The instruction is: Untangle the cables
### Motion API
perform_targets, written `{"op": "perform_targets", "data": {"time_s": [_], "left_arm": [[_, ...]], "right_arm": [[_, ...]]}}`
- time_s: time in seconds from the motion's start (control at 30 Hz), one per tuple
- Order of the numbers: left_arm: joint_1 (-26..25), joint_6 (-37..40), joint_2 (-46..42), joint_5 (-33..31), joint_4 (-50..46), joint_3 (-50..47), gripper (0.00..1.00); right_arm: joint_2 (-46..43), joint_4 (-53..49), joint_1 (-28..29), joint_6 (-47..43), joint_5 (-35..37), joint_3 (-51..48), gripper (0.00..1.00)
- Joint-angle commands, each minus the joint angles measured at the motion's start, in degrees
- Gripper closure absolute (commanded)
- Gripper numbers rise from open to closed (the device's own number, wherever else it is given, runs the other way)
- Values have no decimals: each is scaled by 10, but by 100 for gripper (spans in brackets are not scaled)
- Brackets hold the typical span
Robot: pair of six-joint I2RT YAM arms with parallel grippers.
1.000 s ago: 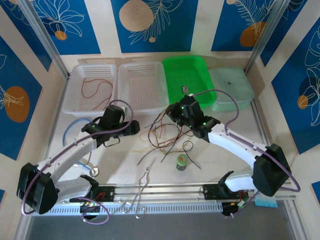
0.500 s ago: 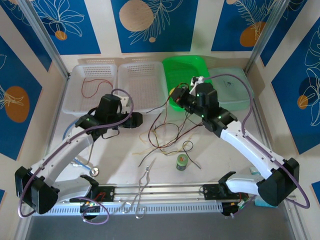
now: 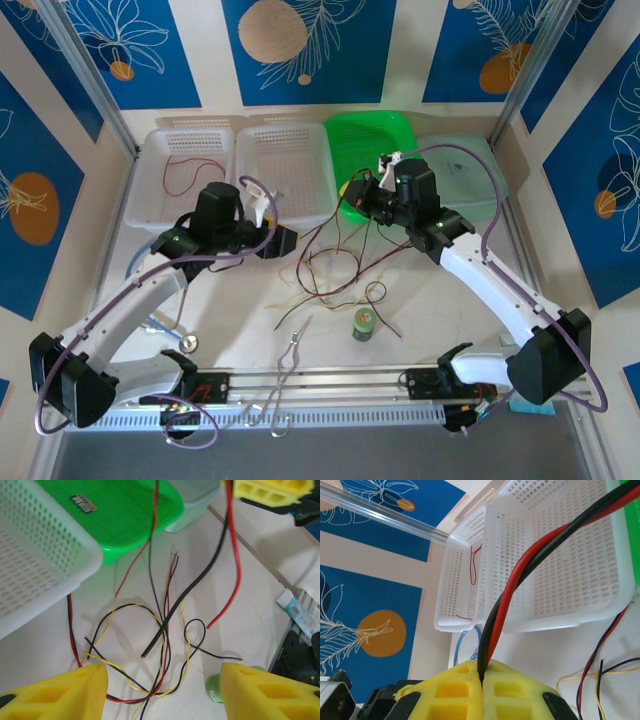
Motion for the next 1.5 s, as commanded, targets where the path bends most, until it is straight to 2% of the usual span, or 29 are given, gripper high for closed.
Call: {"op": "perform_targets", "data": {"time_s": [0.0,0.23,0.47,0.67,0.97,1.03,1.13,1.23,1.27,1.3,1.33,1.37,1.43,1.47], "left_arm": [[-16,47,21,34,32,8,40],[-54,19,54,26,45,40,43],[-87,-50,68,17,58,71,43],[-110,-102,100,20,60,88,50],[-119,-94,186,-6,23,142,48],[-120,-101,201,3,31,153,60],[-119,-111,210,14,43,158,98],[-119,-114,200,-1,39,157,100],[-118,-117,196,-5,32,159,100],[-118,-120,192,-8,22,163,100],[-116,-123,190,-11,10,169,100],[-114,-128,187,-13,-10,179,100],[-106,-142,183,-12,-37,199,100],[-101,-151,181,-3,-42,207,100]], "right_arm": [[3,-2,1,-16,-34,9,100],[3,5,6,-1,-16,3,100],[4,2,7,14,12,3,100],[-5,21,6,44,25,-8,100],[-9,21,7,45,15,5,100],[-9,20,7,44,13,6,100],[-13,20,4,45,12,4,100],[-19,23,-3,40,4,-1,100],[-20,26,-9,35,-8,-2,93],[-22,23,-18,30,-22,0,70],[-24,16,-30,25,-35,4,52],[-27,9,-44,14,-53,8,40],[-41,-3,-72,-5,-80,11,28],[-52,1,-86,-16,-94,6,26]]}}
